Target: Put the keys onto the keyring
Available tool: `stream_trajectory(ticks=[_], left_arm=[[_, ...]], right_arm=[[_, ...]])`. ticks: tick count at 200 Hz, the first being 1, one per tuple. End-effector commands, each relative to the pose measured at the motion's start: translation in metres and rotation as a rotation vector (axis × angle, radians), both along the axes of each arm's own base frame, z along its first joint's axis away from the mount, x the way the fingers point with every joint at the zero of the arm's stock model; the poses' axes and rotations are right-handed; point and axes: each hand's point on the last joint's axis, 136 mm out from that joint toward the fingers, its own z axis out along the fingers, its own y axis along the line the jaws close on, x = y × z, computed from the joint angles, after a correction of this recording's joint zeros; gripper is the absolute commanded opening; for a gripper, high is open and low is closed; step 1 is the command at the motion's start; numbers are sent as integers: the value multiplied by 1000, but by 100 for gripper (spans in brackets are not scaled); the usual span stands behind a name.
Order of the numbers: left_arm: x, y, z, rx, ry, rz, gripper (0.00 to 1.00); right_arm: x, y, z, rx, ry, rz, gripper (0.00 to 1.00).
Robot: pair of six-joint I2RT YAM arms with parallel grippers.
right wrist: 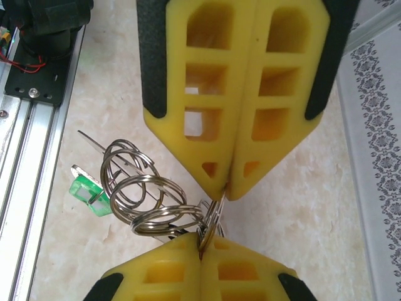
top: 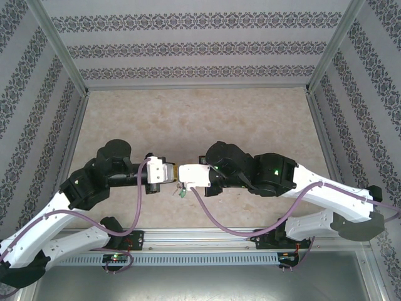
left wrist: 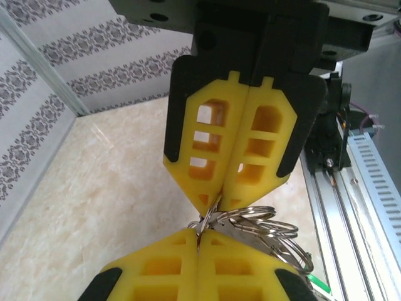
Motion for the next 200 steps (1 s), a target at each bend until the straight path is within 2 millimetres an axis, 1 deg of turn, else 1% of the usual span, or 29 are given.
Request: stream_trajectory(ticks=[1, 16, 26, 68, 99, 153, 165, 200], left_arm=[[-7, -6, 32, -167, -10, -28, 0], [-9, -5, 39, -211, -10, -24, 0], [-9, -4, 41, -228, -11, -21, 0], [-13, 0, 48, -274, -16, -22, 0], [-14, 0, 51, -292, -18, -22, 0], [-16, 2, 53, -322, -18, -22, 0], [-16, 2, 53, -324, -16, -22, 0], [-17, 3, 56, -336, -23, -25, 0]], right_arm=[[-1, 7, 18, 100, -17, -1, 12], [-2, 7, 18, 116, -11, -6, 19], [-2, 7, 19, 127, -7, -10, 21], [-4, 3, 27, 185, -5, -15, 21], [-2, -1, 31, 204, -17, -34, 23], [-4, -11, 46, 289, -22, -54, 24], [-5, -11, 43, 293, -8, -57, 26], [-8, -8, 29, 323, 58, -72, 37]])
